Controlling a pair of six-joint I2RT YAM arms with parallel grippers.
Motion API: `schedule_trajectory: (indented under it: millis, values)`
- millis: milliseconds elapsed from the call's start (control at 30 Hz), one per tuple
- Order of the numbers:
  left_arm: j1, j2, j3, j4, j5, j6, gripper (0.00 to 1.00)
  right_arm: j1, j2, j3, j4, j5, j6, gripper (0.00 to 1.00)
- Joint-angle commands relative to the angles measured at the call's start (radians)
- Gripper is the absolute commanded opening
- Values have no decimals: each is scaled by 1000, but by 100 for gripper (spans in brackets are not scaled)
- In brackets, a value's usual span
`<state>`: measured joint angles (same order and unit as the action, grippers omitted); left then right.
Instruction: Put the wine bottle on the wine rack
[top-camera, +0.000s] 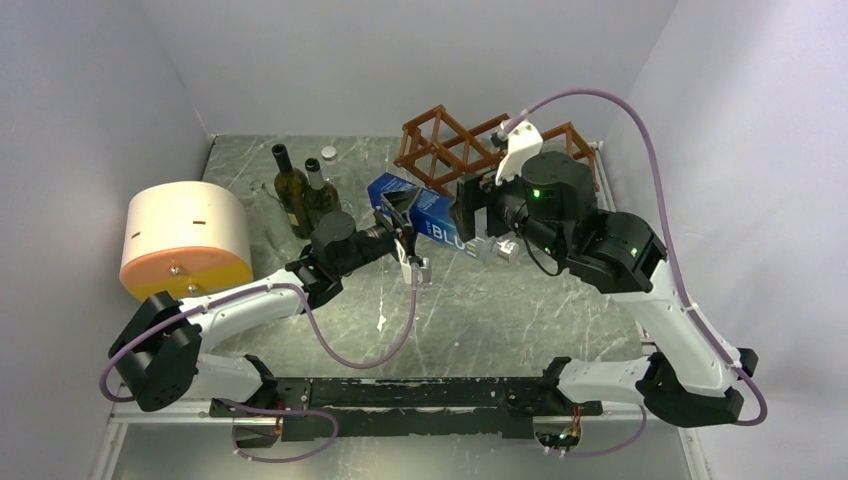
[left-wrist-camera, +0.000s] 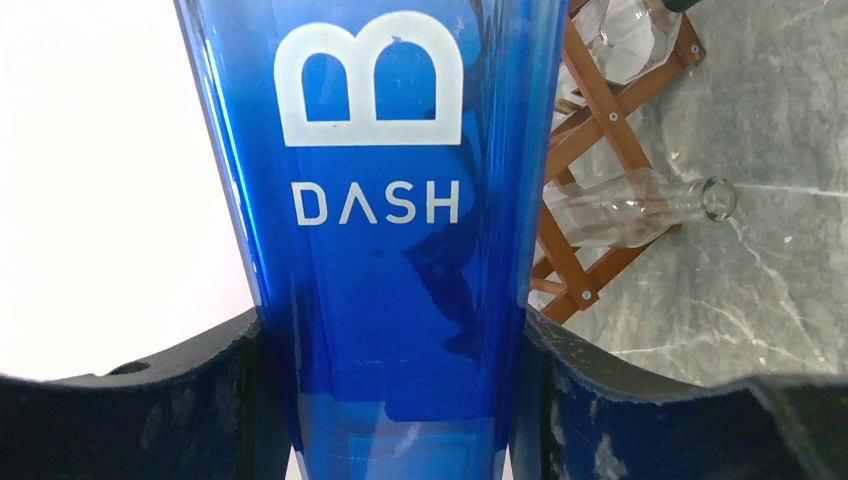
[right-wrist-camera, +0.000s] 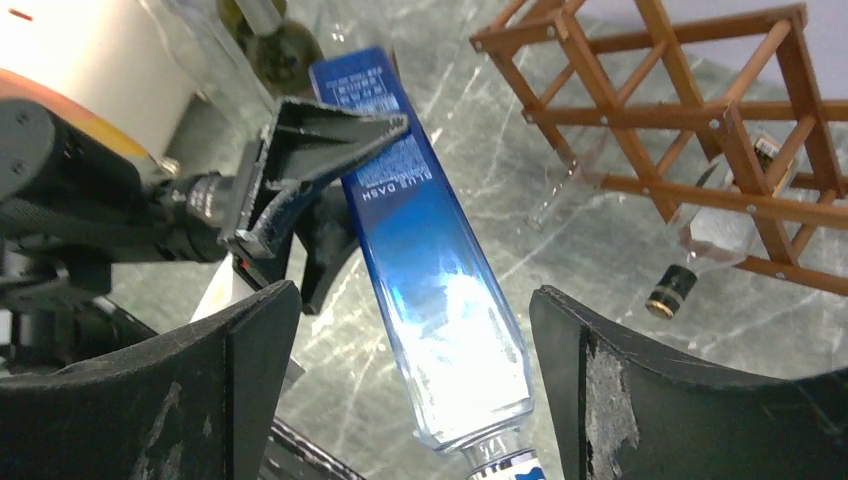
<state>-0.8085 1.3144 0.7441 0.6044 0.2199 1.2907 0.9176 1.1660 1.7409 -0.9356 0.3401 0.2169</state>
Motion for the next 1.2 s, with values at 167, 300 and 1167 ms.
schedule_trajectory:
  millis: [167, 300, 1167]
  values:
    - [8, -35, 32, 216, 99, 203, 7, 4, -15, -127, -113, -79, -30, 92]
    - [8, -15, 42, 281, 108, 193, 7, 3, -2, -169, -106, -72, -25, 92]
    - [13, 32, 51, 337, 69, 90, 7, 4, 21, -314, -2, -27, -22, 73]
